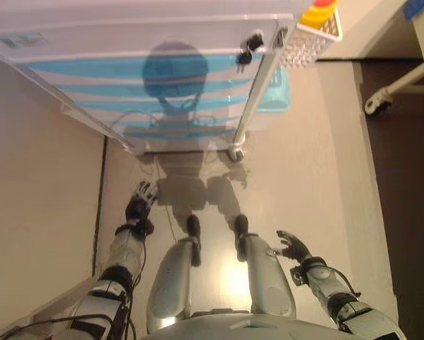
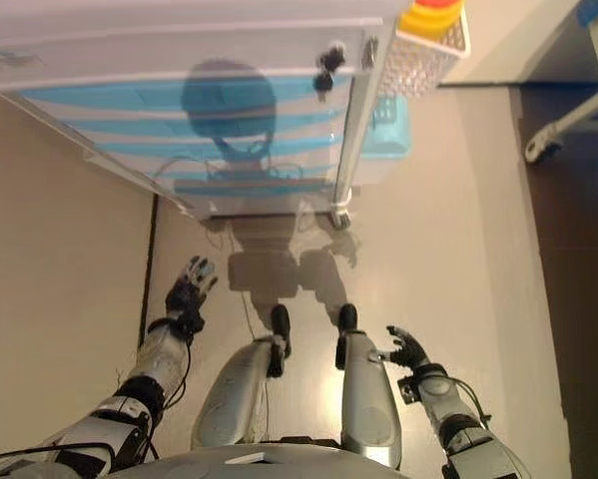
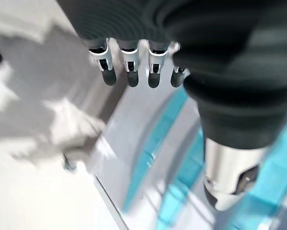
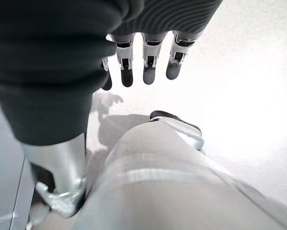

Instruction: Open the drawer and pick up the medicine

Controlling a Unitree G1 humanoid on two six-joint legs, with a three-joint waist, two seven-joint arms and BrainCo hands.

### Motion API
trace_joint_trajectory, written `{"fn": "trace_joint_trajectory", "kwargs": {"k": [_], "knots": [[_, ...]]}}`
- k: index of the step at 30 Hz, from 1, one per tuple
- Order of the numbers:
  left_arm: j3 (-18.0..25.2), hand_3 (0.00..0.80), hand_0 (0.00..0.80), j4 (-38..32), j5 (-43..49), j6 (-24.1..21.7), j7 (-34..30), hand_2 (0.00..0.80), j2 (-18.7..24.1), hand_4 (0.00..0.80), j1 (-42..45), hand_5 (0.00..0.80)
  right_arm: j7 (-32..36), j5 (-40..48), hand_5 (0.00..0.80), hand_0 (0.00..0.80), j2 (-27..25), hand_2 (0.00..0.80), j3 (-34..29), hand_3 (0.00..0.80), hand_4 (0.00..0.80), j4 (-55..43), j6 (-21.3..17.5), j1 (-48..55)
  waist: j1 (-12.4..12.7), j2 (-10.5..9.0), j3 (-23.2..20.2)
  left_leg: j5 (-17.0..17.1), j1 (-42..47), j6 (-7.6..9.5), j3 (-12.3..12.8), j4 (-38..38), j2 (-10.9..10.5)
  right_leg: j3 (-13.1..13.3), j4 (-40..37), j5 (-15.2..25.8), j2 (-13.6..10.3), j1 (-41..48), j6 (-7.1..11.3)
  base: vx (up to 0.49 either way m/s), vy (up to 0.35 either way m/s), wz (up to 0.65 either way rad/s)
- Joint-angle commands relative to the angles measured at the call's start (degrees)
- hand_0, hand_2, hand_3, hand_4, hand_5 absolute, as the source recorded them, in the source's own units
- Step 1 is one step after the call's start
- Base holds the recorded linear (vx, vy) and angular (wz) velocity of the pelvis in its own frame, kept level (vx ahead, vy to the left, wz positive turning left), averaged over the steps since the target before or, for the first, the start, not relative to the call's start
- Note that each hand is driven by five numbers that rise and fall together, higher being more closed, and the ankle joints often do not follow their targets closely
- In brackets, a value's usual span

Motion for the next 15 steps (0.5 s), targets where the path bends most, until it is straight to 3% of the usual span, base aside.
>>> {"fn": "trace_joint_trajectory", "kwargs": {"k": [1, 5, 15], "knots": [[0.30, 0.000, 0.000, -5.79, -11.09, -1.89, -5.77, 0.000, -0.48, 0.000, 0.81, 0.000, -2.28, 3.02, 0.000, 0.000, -2.07, 0.000, 2.80, 0.000, 0.000, -4.95, 0.01, 3.55, -1.76, -0.32, -2.07, -3.49, -2.60, 3.23, 2.39, 3.68, -1.54, -1.19, 3.39, 1.89, 1.72, -3.37, -1.42, 0.007, 0.033, -0.18], [1.92, 0.000, 0.000, -8.36, -23.30, 0.55, -12.02, 0.000, 0.64, 0.000, -3.62, 0.000, -1.09, 3.42, 0.000, 0.000, -2.57, 0.000, 3.52, 0.000, 0.000, -6.76, 0.06, 5.05, -3.34, -1.49, -1.36, -7.31, -5.06, 3.10, 1.84, 8.05, -0.89, 0.61, 6.30, 0.21, 2.98, -5.85, -1.02, 0.081, 0.022, -0.21], [8.36, 0.000, 0.000, -7.57, -40.29, 3.09, -19.23, 0.000, 9.11, 0.000, -23.19, 0.000, 0.59, 4.94, 0.000, 0.000, -2.34, 0.000, 6.26, 0.000, 0.000, -5.88, -1.37, 8.47, -7.21, -4.78, -0.85, -10.63, -7.94, 3.54, 2.53, 13.45, 1.77, 2.94, 7.67, 0.54, 5.11, -8.30, -1.35, 0.041, -0.057, -0.19]]}}
